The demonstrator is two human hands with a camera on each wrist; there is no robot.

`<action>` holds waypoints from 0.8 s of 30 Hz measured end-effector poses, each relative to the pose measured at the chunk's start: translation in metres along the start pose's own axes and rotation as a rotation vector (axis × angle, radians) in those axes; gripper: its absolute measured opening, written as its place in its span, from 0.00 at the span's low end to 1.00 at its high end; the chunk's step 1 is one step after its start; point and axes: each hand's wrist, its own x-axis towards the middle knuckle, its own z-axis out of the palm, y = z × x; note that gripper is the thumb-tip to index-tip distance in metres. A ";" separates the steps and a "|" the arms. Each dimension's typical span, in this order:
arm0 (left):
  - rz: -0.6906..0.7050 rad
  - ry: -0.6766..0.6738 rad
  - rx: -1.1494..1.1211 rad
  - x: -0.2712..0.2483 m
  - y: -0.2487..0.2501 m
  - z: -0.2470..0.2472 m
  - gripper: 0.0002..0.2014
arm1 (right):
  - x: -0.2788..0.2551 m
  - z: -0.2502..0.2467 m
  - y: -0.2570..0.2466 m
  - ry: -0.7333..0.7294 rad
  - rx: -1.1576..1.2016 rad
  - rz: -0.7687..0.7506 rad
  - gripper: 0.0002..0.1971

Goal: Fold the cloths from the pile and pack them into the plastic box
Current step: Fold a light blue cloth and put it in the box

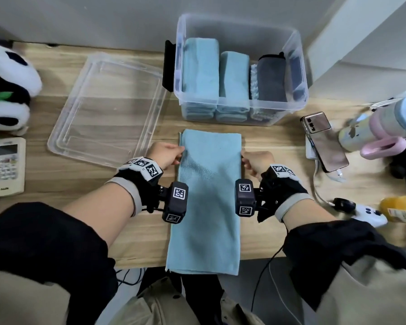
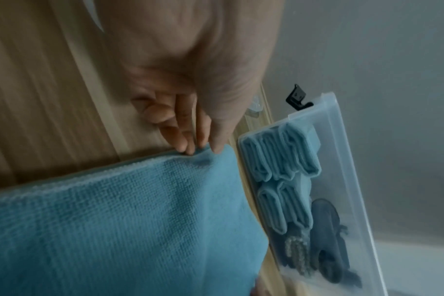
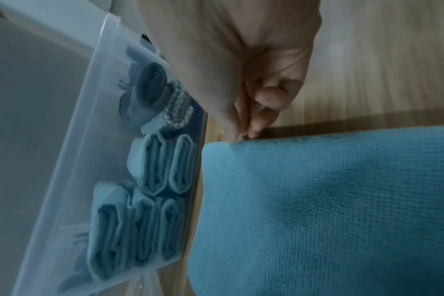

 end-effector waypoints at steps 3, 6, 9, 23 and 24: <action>0.009 0.011 0.107 0.003 0.001 0.003 0.10 | 0.004 0.005 -0.004 -0.028 -0.101 -0.048 0.18; -0.010 0.039 0.156 0.005 0.002 0.002 0.12 | 0.003 0.009 -0.003 0.000 -0.129 -0.122 0.19; -0.015 0.084 0.245 0.007 0.002 0.000 0.13 | 0.008 0.015 -0.002 0.042 -0.205 -0.210 0.16; -0.001 -0.091 0.297 0.000 -0.001 -0.011 0.15 | -0.017 0.017 0.016 0.018 -0.342 -0.647 0.13; -0.019 -0.108 0.321 -0.006 -0.003 -0.013 0.15 | -0.022 0.016 0.021 -0.009 -0.428 -0.728 0.13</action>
